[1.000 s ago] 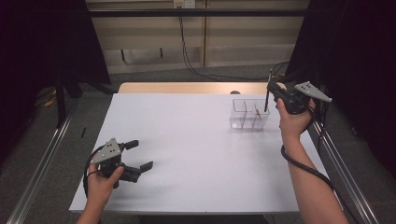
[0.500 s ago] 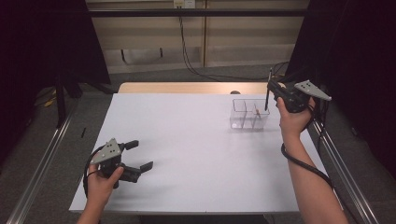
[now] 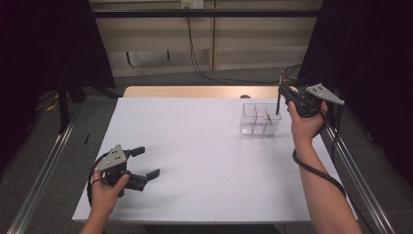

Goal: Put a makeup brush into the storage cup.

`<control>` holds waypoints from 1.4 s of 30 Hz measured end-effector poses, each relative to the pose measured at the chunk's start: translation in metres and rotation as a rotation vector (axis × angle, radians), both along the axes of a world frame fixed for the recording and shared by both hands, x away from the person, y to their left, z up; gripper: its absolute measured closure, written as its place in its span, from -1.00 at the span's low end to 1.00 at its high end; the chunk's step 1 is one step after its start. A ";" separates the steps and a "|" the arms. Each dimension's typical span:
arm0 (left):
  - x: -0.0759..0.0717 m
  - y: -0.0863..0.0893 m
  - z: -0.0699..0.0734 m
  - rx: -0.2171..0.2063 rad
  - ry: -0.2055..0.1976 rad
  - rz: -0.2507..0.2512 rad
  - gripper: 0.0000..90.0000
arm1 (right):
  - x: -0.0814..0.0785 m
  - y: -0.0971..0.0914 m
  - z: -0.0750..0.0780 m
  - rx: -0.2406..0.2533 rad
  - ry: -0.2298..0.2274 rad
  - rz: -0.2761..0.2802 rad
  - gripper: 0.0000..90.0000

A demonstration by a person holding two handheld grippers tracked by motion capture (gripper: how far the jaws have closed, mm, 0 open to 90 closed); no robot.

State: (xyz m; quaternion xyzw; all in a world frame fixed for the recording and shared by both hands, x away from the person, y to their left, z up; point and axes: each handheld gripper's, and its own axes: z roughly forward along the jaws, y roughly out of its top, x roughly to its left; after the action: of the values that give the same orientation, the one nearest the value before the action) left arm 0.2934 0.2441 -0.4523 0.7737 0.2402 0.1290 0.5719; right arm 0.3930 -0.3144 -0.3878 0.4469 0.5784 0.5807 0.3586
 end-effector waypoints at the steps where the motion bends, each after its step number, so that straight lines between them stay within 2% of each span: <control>1: 0.000 0.000 0.000 0.001 -0.001 -0.001 -0.98 | 0.000 0.000 0.000 -0.002 0.000 -0.001 0.88; 26: 0.000 0.001 0.000 -0.005 0.002 0.002 -0.98 | 0.004 -0.001 -0.005 -0.016 0.015 0.011 0.88; 42: 0.000 0.001 0.000 -0.004 0.001 0.002 -0.98 | 0.004 -0.009 -0.011 0.000 0.021 0.008 0.88</control>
State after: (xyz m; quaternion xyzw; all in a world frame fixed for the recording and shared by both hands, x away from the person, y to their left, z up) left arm 0.2933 0.2447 -0.4525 0.7723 0.2417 0.1289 0.5732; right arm 0.3971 -0.3229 -0.3983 0.4506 0.5838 0.5773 0.3505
